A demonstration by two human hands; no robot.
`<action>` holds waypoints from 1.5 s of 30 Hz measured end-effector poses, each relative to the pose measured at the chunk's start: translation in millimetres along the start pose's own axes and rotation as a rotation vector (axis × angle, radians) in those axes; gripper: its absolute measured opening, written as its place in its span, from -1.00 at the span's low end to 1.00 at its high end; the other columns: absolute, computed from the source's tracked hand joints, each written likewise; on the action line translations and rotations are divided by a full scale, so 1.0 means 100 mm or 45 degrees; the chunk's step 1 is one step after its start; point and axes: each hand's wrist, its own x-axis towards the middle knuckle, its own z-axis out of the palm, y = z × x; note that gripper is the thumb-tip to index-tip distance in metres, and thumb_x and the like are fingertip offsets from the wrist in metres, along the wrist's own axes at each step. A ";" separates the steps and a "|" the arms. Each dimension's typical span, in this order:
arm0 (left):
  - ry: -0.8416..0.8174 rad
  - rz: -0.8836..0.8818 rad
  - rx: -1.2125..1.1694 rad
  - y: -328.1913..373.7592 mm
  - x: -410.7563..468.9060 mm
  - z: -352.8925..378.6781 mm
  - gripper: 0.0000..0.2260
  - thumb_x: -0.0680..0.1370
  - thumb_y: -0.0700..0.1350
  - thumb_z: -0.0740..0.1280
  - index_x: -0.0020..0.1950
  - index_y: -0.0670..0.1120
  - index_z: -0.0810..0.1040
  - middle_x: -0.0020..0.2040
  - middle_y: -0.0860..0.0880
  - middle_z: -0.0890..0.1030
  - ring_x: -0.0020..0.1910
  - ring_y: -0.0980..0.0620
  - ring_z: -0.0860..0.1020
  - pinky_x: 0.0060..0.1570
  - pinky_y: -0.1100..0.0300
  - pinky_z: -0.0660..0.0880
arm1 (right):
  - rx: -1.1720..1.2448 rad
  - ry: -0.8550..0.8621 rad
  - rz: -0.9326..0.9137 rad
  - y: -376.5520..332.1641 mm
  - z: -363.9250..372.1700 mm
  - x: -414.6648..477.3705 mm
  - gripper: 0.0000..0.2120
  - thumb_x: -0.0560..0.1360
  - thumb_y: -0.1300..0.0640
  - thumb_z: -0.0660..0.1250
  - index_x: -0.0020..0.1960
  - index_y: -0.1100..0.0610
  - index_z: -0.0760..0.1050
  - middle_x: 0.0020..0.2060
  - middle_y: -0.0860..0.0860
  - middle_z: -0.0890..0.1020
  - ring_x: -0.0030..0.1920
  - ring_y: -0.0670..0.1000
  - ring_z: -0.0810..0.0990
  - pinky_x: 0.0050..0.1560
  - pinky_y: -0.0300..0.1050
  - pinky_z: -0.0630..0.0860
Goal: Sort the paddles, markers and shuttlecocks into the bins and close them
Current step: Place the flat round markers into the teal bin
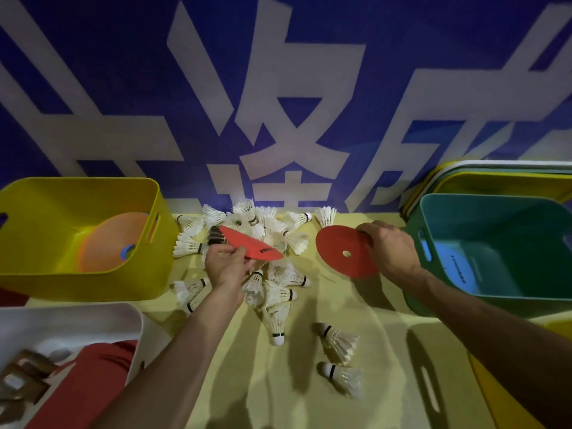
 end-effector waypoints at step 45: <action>-0.535 0.111 0.000 -0.14 -2.13 1.77 -0.58 0.51 -0.44 0.28 0.33 -0.16 0.38 0.13 -0.18 0.62 0.09 -0.10 0.62 0.01 0.03 0.59 | 0.938 -0.425 0.806 2.79 -0.16 -0.19 -0.69 0.49 0.31 0.33 0.23 0.29 0.52 -0.04 0.23 0.62 -0.08 0.18 0.61 -0.04 0.06 0.61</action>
